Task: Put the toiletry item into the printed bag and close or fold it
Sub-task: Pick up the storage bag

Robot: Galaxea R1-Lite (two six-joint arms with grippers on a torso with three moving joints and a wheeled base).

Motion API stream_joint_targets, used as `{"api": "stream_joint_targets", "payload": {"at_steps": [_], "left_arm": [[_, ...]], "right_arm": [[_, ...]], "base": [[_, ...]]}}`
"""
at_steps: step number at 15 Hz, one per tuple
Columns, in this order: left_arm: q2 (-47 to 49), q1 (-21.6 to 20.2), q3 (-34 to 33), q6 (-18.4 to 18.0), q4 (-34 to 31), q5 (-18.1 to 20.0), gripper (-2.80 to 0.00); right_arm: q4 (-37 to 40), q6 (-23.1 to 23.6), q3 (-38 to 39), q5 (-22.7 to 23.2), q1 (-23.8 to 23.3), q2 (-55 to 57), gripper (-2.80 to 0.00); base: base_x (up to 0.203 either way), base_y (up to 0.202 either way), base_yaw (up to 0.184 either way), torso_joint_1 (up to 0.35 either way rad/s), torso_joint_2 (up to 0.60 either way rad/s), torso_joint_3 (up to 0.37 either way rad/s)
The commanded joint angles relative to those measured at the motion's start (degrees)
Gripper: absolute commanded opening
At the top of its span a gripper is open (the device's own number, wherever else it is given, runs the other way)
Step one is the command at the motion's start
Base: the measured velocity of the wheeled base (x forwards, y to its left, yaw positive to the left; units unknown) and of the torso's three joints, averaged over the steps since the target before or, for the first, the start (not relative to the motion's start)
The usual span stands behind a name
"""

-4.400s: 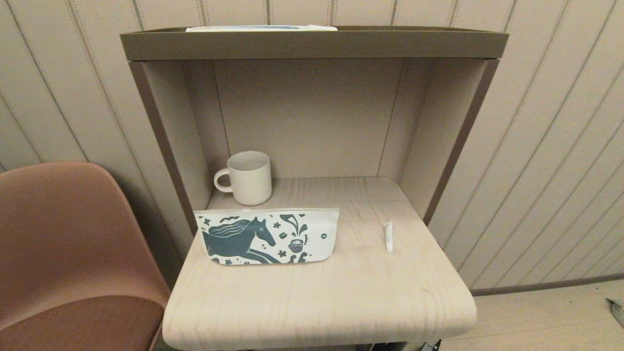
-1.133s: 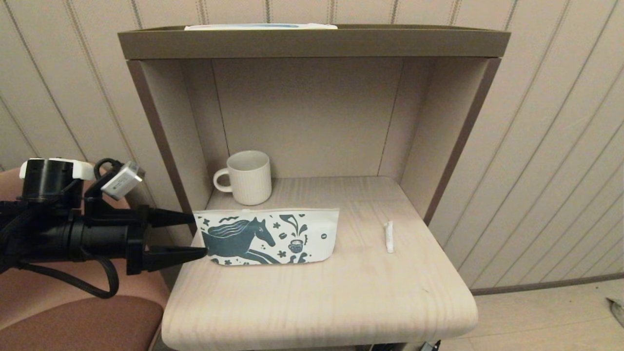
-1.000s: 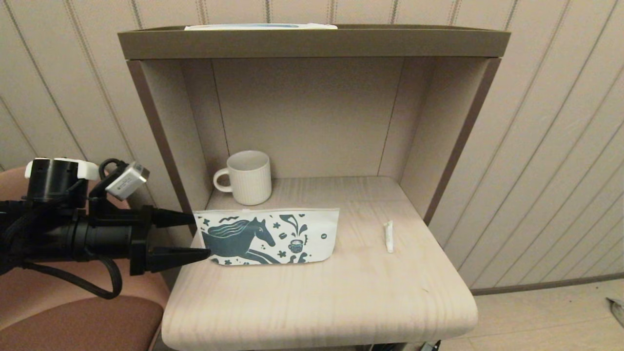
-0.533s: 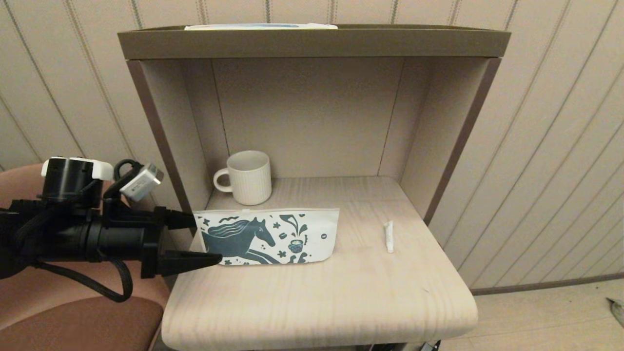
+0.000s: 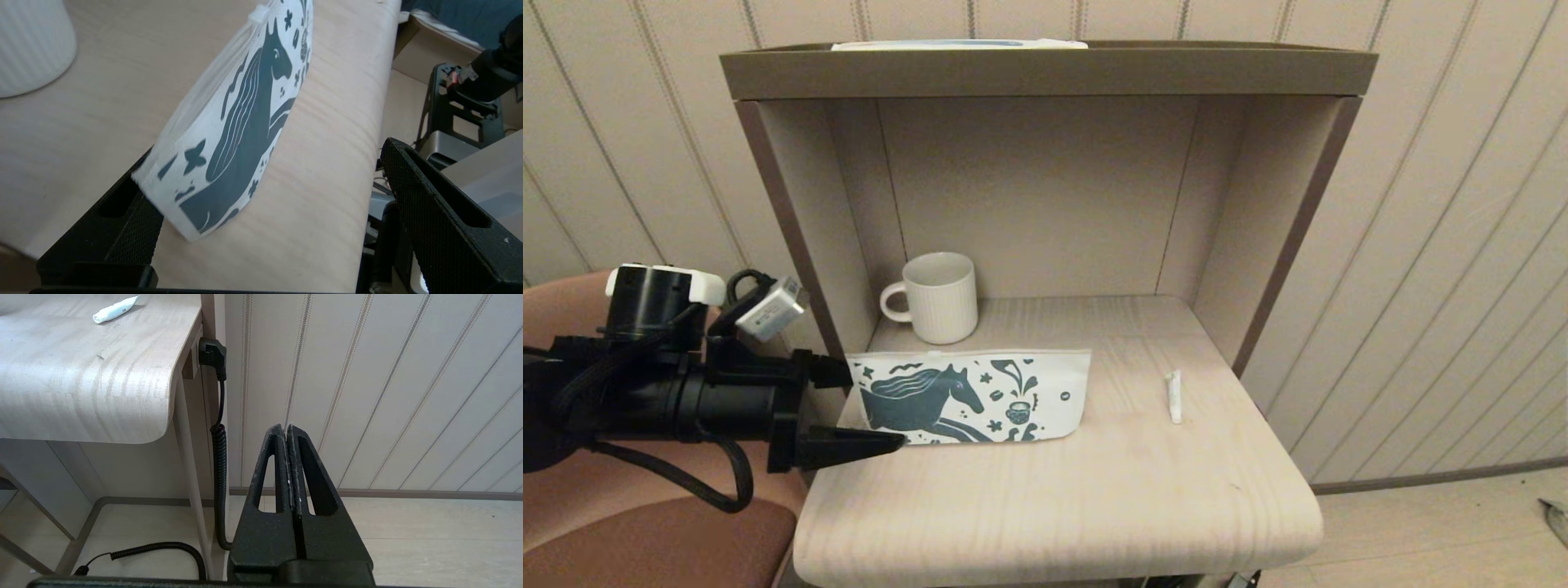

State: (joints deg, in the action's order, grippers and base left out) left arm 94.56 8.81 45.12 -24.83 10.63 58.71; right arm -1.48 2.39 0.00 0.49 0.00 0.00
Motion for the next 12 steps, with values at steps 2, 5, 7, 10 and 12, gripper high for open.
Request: {"api": "stream_joint_targets", "payload": {"at_steps": [2, 5, 7, 10, 12], "left_arm": [[0.18, 0.79, 0.15, 0.13, 0.09, 0.35, 0.0], [0.62, 0.86, 0.15, 0.06, 0.09, 0.35, 0.0], [1.18, 0.95, 0.15, 0.05, 0.18, 0.35, 0.0], [1.59, 1.01, 0.32, 0.05, 0.18, 0.44, 0.0], [1.59, 1.53, 0.74, 0.14, 0.17, 0.49, 0.0]], "right_arm": [[-0.02, 0.07, 0.0, 0.04, 0.0, 0.0, -2.8], [-0.02, 0.07, 0.0, 0.04, 0.0, 0.0, -2.8], [-0.02, 0.07, 0.0, 0.04, 0.0, 0.0, -2.8], [-0.02, 0.07, 0.0, 0.04, 0.0, 0.0, -2.8], [-0.02, 0.07, 0.0, 0.04, 0.0, 0.0, -2.8]], "base": [[0.0, 0.0, 0.0, 0.0, 0.0, 0.0], [0.0, 0.0, 0.0, 0.0, 0.0, 0.0], [0.0, 0.0, 0.0, 0.0, 0.0, 0.0], [0.0, 0.0, 0.0, 0.0, 0.0, 0.0], [0.0, 0.0, 0.0, 0.0, 0.0, 0.0]]}}
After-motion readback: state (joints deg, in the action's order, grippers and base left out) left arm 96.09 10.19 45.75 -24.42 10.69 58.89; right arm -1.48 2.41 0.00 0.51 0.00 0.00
